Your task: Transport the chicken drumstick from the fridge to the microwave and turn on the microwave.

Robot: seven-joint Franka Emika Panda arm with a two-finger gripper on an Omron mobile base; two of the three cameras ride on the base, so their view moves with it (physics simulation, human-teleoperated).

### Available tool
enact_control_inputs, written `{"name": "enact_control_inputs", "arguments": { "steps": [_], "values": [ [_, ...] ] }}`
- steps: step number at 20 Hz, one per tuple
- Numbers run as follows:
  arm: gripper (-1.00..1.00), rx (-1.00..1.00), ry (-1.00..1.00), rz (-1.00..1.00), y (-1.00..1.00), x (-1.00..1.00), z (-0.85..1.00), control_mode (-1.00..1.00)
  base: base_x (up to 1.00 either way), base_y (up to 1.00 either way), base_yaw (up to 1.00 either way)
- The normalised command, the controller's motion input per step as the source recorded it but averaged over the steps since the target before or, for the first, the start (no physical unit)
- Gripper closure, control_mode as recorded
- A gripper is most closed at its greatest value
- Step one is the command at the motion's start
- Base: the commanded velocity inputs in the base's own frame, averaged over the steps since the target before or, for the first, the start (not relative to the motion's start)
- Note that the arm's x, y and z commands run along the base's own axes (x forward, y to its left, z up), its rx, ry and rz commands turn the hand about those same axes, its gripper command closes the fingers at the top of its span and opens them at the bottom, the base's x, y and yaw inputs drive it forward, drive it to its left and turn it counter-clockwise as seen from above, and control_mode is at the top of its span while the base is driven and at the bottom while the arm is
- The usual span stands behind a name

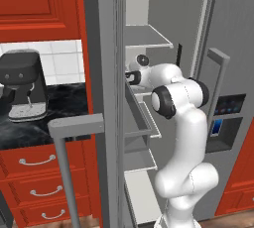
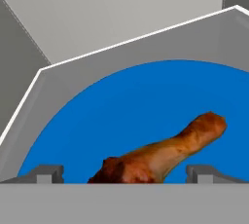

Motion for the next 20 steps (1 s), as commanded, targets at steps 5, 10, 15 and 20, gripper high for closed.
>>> {"name": "enact_control_inputs", "arguments": {
  "steps": [5,10,15,20],
  "values": [
    [-1.00,0.00,0.01,0.00,0.17,0.29,-0.14,-1.00,0.00,0.00,0.00],
    [1.00,0.00,0.01,0.00,0.14,0.20,-0.20,-1.00,0.00,0.00,0.00],
    [1.00,-0.01,0.06,0.00,0.09,0.08,-0.30,-1.00,0.00,0.00,0.00],
    [1.00,0.00,0.05,-0.02,-0.06,0.00,-0.46,-1.00,0.00,0.00,0.00]
  ]
}}
